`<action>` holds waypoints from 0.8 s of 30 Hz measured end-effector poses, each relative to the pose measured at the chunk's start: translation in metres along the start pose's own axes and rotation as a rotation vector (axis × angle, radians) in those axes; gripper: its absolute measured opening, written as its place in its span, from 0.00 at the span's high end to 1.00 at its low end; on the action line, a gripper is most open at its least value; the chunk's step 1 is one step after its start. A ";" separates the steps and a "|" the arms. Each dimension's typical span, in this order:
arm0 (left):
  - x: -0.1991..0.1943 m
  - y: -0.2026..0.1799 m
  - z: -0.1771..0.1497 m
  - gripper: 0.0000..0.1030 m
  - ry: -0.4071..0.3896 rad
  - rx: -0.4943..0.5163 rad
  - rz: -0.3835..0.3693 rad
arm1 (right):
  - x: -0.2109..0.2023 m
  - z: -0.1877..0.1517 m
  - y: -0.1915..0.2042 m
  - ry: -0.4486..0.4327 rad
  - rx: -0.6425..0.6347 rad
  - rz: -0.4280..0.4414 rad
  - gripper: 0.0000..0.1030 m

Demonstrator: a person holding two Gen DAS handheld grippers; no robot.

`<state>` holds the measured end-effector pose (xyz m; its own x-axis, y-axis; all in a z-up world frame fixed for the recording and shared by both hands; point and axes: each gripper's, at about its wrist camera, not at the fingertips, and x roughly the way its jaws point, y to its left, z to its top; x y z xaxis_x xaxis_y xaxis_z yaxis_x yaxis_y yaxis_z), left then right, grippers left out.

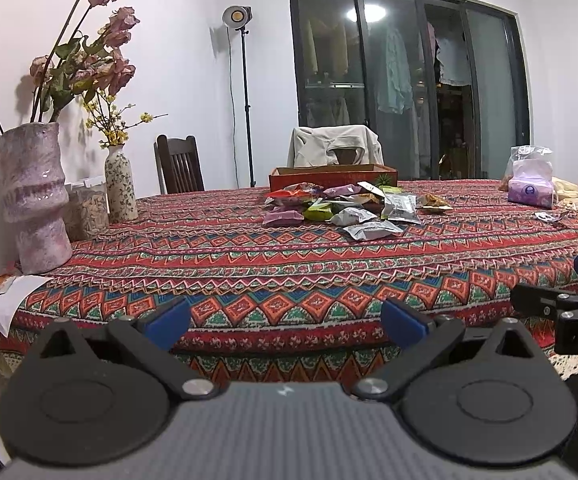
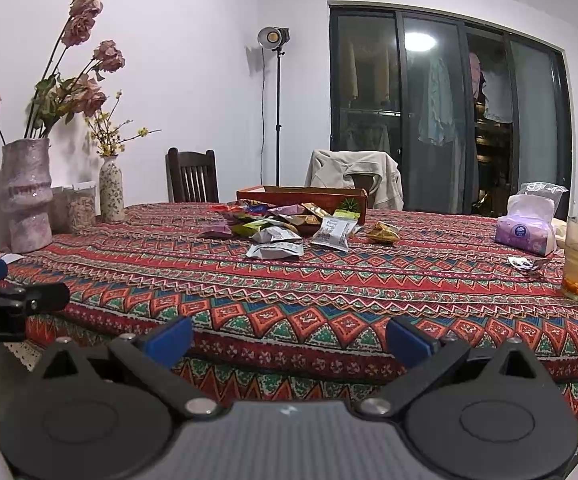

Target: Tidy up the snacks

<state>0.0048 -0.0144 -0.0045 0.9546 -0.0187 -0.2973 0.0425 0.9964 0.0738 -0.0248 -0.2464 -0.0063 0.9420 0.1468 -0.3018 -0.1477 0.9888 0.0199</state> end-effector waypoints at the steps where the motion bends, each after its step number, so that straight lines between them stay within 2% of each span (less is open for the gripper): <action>1: 0.001 -0.001 0.001 0.00 -0.002 -0.002 0.000 | 0.000 0.001 0.000 -0.001 -0.001 -0.002 0.00; 5: 0.011 -0.004 0.003 0.00 0.020 -0.008 0.004 | 0.001 0.007 -0.001 -0.019 0.000 -0.001 0.00; 14: 0.044 -0.015 0.013 0.00 0.076 0.023 -0.066 | 0.021 0.020 -0.021 -0.021 0.025 -0.027 0.00; 19: 0.064 -0.024 0.023 0.00 0.033 0.060 -0.033 | 0.041 0.029 -0.035 -0.022 0.043 -0.046 0.00; 24: 0.087 -0.027 0.042 0.00 0.013 0.039 -0.053 | 0.066 0.042 -0.053 -0.005 0.070 -0.063 0.00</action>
<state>0.0991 -0.0460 0.0076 0.9467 -0.0698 -0.3143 0.1044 0.9900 0.0945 0.0580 -0.2882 0.0126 0.9504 0.0841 -0.2996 -0.0666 0.9955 0.0680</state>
